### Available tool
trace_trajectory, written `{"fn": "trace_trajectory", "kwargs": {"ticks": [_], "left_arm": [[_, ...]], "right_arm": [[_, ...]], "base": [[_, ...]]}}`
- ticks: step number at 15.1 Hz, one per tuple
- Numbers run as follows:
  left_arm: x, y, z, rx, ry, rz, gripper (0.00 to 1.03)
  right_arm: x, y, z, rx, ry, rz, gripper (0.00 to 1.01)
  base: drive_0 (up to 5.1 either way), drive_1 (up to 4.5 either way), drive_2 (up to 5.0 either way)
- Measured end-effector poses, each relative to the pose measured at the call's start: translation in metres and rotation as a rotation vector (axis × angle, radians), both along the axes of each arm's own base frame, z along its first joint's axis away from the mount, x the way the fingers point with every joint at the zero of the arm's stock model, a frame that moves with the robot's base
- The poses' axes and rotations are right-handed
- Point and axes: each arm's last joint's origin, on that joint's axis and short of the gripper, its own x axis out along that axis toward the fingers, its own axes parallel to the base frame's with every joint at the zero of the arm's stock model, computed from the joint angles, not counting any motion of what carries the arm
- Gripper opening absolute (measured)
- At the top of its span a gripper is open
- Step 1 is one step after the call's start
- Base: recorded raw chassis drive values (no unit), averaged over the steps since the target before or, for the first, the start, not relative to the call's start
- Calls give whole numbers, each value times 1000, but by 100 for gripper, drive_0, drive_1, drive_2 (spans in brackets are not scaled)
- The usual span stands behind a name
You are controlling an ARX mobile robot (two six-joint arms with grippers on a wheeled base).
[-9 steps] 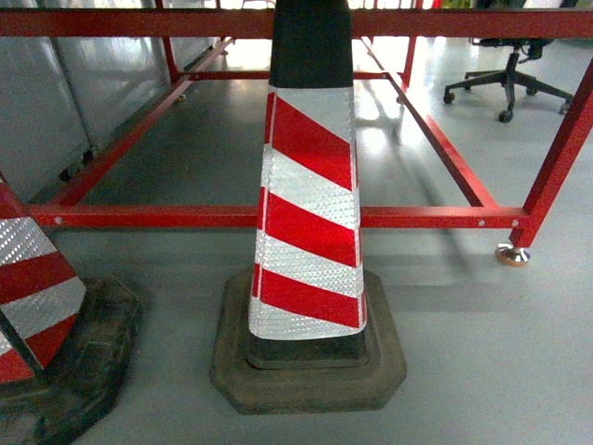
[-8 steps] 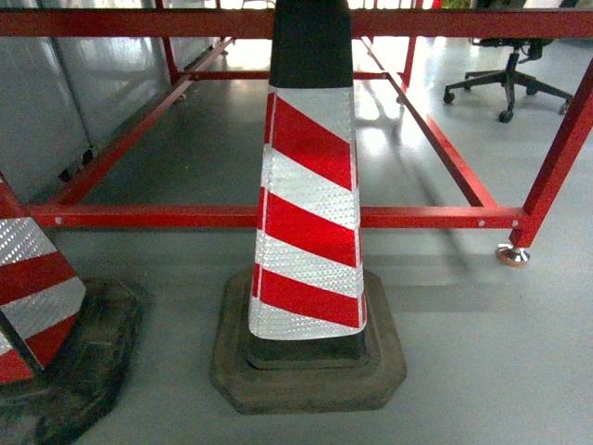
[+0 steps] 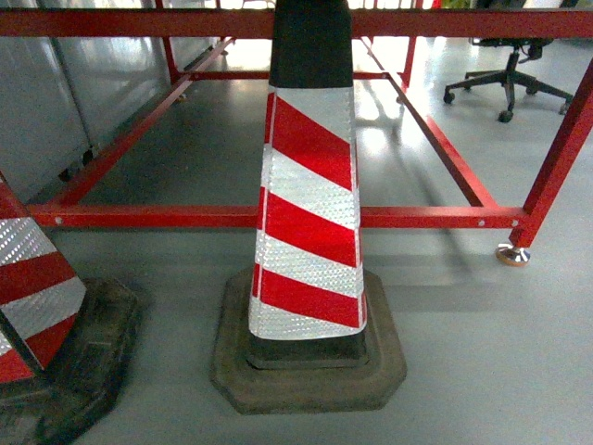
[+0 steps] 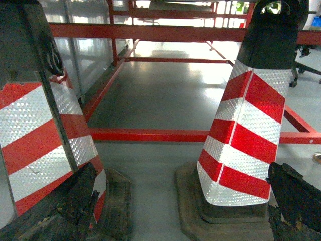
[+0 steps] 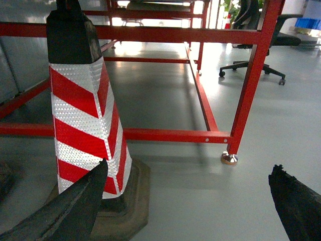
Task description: Sort blue parts and orange caps into right shelf containers
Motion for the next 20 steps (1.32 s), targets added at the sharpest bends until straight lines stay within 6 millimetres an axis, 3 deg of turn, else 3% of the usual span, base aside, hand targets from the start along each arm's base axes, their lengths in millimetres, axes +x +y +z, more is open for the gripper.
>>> {"fn": "trace_trajectory", "kwargs": {"ticks": [20], "left_arm": [[0,0,0,8,1,1,98]], "right_arm": [[0,0,0,8,2,0,98]], "base": [[0,0,0]]}}
